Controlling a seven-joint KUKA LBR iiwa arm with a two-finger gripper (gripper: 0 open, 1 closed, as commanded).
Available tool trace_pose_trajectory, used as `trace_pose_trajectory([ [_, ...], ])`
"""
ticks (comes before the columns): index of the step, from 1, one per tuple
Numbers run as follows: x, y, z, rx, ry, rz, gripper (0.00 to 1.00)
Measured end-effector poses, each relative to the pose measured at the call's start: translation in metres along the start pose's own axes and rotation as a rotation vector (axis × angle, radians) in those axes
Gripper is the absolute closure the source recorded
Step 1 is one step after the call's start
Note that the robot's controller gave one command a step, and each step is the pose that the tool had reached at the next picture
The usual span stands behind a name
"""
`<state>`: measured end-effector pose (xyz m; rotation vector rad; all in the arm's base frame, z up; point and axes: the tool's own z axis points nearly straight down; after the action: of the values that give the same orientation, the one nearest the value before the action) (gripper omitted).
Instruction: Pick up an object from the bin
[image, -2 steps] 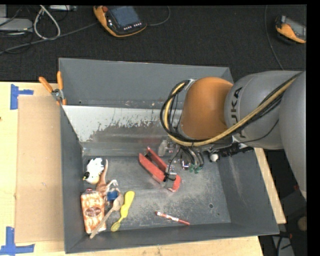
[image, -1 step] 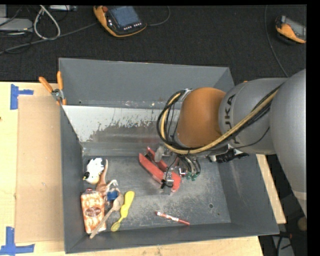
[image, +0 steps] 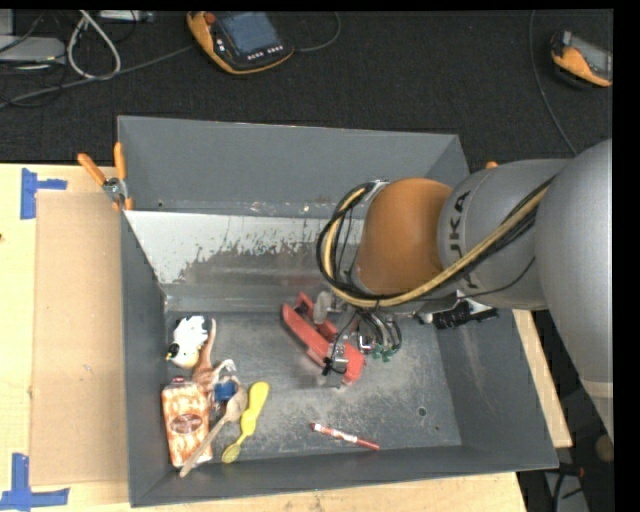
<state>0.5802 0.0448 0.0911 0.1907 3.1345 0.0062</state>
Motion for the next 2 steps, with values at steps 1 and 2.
trace_pose_trajectory([
  [1,0.001,-0.022,0.01,-0.002,-0.009,-0.147,0.0],
  [2,0.009,-0.047,0.012,-0.004,-0.013,-0.24,0.0],
])
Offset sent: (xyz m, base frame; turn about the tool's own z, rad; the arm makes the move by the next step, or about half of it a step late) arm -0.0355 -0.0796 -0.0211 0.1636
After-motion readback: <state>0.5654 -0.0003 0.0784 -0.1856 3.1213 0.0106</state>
